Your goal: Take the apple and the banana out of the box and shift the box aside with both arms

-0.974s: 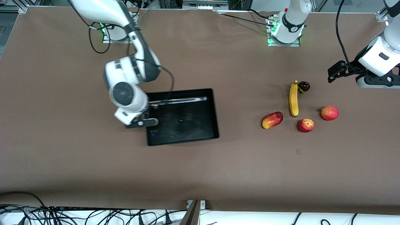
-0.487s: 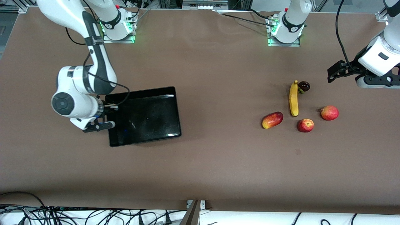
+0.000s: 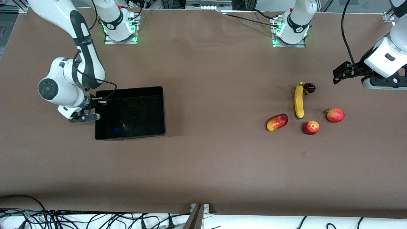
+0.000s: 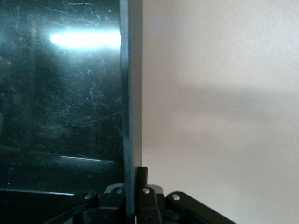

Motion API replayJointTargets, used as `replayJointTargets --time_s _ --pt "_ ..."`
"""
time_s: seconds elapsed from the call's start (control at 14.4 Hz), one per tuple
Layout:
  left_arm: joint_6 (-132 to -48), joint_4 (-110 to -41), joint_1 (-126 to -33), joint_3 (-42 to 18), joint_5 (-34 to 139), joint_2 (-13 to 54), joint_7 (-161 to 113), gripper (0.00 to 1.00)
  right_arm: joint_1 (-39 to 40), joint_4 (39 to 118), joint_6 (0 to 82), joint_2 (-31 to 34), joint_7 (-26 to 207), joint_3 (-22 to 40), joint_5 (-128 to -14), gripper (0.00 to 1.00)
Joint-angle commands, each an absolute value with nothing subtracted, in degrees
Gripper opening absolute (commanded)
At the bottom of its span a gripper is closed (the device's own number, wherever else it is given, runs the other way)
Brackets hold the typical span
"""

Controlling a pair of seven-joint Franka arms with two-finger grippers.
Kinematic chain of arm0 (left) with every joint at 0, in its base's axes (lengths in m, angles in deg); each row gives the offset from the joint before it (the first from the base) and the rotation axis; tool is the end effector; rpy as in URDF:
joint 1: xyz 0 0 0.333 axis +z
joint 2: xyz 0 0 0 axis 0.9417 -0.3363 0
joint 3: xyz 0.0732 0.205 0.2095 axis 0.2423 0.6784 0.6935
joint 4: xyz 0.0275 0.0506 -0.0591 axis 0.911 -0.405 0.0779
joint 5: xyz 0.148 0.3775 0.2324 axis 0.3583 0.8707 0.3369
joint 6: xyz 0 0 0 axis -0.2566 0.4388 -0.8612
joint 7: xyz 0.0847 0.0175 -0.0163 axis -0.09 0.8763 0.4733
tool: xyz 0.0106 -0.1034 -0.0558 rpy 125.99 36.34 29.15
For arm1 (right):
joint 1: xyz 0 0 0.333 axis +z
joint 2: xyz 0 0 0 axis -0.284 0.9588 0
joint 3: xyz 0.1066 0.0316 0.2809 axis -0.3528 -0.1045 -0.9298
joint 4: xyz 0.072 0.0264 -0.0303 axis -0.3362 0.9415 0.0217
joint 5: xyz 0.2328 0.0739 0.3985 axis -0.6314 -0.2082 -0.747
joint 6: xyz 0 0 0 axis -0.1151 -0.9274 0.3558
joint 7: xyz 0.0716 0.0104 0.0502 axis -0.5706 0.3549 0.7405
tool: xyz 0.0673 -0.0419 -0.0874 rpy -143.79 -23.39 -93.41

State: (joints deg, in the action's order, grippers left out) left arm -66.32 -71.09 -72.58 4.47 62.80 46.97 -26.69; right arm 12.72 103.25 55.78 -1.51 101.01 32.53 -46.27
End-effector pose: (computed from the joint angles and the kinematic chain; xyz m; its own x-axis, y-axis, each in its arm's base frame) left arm 0.6273 -0.0409 0.5626 0.9998 -0.0107 -0.0179 -0.0112 -0.9996 -0.0258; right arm 0.5893 -0.0063 0.1592 0.9767 0.1265 -0.1732 0.1264 -0.9919 -0.0117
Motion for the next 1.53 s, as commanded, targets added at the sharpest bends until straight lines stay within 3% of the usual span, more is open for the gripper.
replayJointTargets --time_s 0.0,0.07,0.14,0.21,0.28,0.35,0.63,0.77,1.11,1.39,1.46 --pt "-66.4 -71.1 -72.6 4.4 62.0 47.5 -26.3 1.00 11.9 107.6 59.4 -4.3 103.2 32.3 -47.8 0.00" --pt "-66.4 -71.1 -72.6 4.3 62.0 47.5 -26.2 1.00 11.9 108.0 59.9 -4.0 103.2 32.3 -47.8 0.00" --pt "-66.4 -71.1 -72.6 4.3 62.0 47.5 -26.3 1.00 11.9 108.0 59.9 -3.9 103.2 32.3 -47.8 0.18" --pt "-66.4 -71.1 -72.6 4.3 62.0 47.5 -26.3 1.00 11.9 108.0 59.7 -3.9 103.1 32.3 -47.8 0.74" --pt "-66.4 -71.1 -72.6 4.4 62.0 47.5 -26.3 1.00 11.9 107.5 59.2 -4.4 103.0 32.3 -47.9 1.00" --pt "-66.3 -71.1 -72.6 4.3 62.0 47.5 -26.3 1.00 11.9 106.1 58.2 -4.9 102.5 32.2 -47.9 1.00" --pt "-66.3 -71.1 -72.6 4.4 62.0 47.5 -26.3 1.00 11.9 89.6 38.5 -5.7 99.7 32.2 -47.7 1.00" --pt "-66.3 -71.1 -72.5 4.4 62.0 47.5 -26.4 1.00 12.2 85.2 31.9 -8.6 96.2 32.0 -47.2 1.00" --pt "-66.3 -71.0 -72.5 4.4 62.0 47.5 -26.3 1.00 12.6 77.0 19.9 -17.1 90.9 29.3 -41.0 1.00" --pt "-66.3 -71.1 -72.5 4.3 62.0 47.5 -26.3 1.00 12.4 76.1 16.0 -20.4 91.4 28.8 -37.8 1.00" --pt "-65.9 -71.0 -72.5 4.3 62.0 47.5 -26.2 1.00 10.4 76.1 15.1 -21.4 91.2 25.4 -37.0 1.00"
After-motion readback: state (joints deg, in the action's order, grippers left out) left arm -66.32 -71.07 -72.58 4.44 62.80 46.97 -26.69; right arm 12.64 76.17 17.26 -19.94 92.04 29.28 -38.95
